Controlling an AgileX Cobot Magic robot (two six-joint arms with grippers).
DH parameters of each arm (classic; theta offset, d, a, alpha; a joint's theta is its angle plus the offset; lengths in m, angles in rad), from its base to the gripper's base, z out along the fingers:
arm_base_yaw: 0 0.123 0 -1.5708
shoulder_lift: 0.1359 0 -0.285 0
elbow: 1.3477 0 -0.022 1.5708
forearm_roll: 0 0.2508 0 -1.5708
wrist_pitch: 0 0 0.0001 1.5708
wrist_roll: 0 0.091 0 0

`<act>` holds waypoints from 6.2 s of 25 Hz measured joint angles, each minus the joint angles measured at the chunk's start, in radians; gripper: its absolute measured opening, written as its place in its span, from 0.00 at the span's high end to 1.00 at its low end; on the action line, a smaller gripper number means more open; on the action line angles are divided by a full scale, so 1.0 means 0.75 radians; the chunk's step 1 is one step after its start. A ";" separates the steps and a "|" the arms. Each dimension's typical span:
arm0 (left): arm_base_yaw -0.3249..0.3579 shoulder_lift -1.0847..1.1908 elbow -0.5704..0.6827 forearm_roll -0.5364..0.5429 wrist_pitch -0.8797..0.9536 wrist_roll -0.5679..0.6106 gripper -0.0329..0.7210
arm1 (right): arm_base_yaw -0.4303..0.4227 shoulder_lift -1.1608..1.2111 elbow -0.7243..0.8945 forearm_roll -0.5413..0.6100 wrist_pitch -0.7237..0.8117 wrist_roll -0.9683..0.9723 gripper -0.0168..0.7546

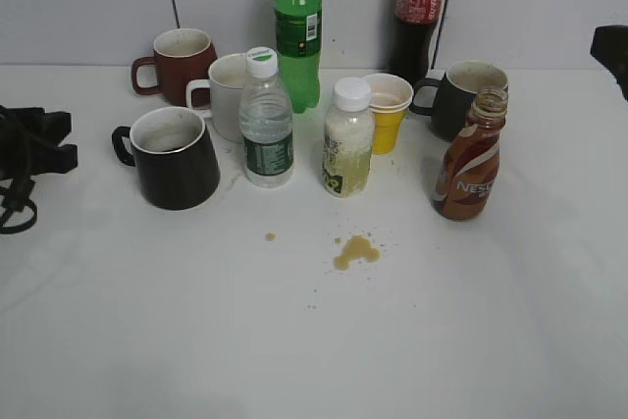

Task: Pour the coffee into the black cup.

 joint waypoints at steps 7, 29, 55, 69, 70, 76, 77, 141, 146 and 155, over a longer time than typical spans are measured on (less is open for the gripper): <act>0.018 0.257 0.001 0.117 -0.344 -0.006 0.64 | 0.023 0.151 0.046 -0.042 -0.273 0.007 0.22; 0.161 0.714 -0.267 0.412 -0.629 -0.001 0.55 | 0.198 0.693 0.321 -0.114 -0.999 0.034 0.22; 0.148 0.969 -0.720 0.639 -0.552 -0.072 0.76 | 0.198 0.732 0.322 -0.079 -1.070 -0.036 0.22; 0.116 0.948 -0.665 0.584 -0.659 -0.084 0.90 | 0.198 1.155 0.296 -0.053 -1.341 -0.062 0.19; 0.115 0.937 -0.648 0.577 -0.661 -0.083 0.90 | 0.198 1.181 0.280 -0.063 -1.342 -0.062 0.19; 0.115 0.845 -0.530 0.521 -0.641 -0.061 0.90 | 0.198 1.304 0.159 -0.051 -1.347 -0.055 0.19; 0.115 0.824 -0.516 0.511 -0.639 -0.061 0.90 | 0.198 1.309 0.138 -0.038 -1.348 -0.053 0.19; -0.629 0.586 -0.334 0.168 -0.539 -0.060 0.90 | 0.237 1.069 -0.213 -0.403 -1.271 -1.608 0.33; -0.629 0.586 -0.336 0.185 -0.539 -0.060 0.90 | 0.237 1.069 -0.213 -0.404 -1.269 -1.670 0.33; -0.629 0.586 -0.338 0.206 -0.541 -0.060 0.90 | 0.237 1.069 -0.213 -0.404 -1.283 -1.798 0.33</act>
